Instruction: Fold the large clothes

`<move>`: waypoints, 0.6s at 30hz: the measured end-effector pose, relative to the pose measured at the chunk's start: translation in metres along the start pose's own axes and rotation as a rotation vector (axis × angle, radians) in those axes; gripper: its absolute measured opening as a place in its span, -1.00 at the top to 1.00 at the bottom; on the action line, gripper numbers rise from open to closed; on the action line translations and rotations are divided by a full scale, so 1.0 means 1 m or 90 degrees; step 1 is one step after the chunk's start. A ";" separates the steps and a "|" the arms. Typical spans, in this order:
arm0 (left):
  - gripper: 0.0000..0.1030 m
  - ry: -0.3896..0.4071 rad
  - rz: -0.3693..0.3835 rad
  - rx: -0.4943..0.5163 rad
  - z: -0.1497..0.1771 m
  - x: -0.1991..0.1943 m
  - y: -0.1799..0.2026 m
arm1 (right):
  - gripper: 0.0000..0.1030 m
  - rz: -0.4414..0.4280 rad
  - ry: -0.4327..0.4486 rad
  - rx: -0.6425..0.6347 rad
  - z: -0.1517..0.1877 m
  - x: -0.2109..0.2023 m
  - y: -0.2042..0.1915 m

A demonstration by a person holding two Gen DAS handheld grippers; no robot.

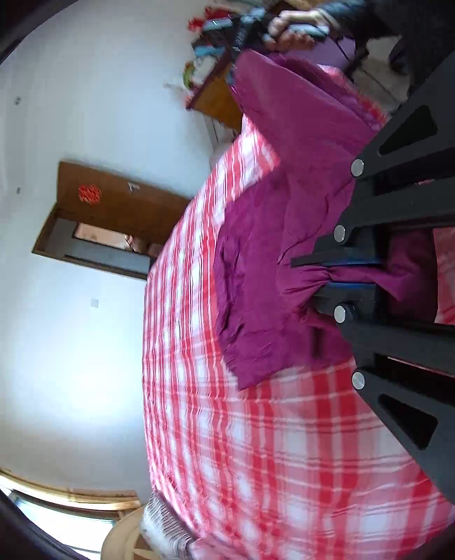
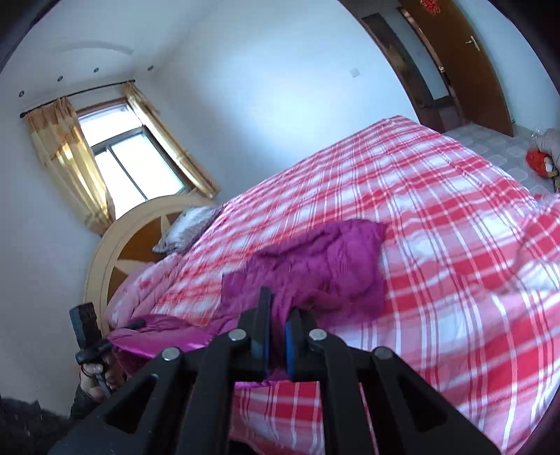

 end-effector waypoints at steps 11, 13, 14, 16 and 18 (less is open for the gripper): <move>0.58 -0.057 -0.072 -0.097 -0.067 0.123 -0.108 | 0.84 0.070 -0.036 0.078 -0.090 0.134 0.070; 0.51 -0.066 -0.059 -0.124 -0.071 0.135 -0.120 | 0.84 0.089 -0.055 0.084 -0.096 0.161 0.083; 0.48 -0.079 -0.041 -0.141 -0.073 0.143 -0.126 | 0.84 0.103 -0.060 0.081 -0.097 0.169 0.088; 0.47 -0.093 -0.022 -0.170 -0.077 0.153 -0.136 | 0.84 0.116 -0.077 0.093 -0.099 0.188 0.101; 0.42 -0.099 -0.038 -0.161 -0.081 0.153 -0.138 | 0.84 0.120 -0.087 0.113 -0.096 0.198 0.116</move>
Point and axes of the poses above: each gripper's, at about its wrist camera, not at the fingertips, and x roughly the way its jaws point, y to its right, z to its underside, the point moved 4 cm from there along x, roughly the way its jaws point, and after that the axes turned 7 degrees about -y, right-handed, at the moved point
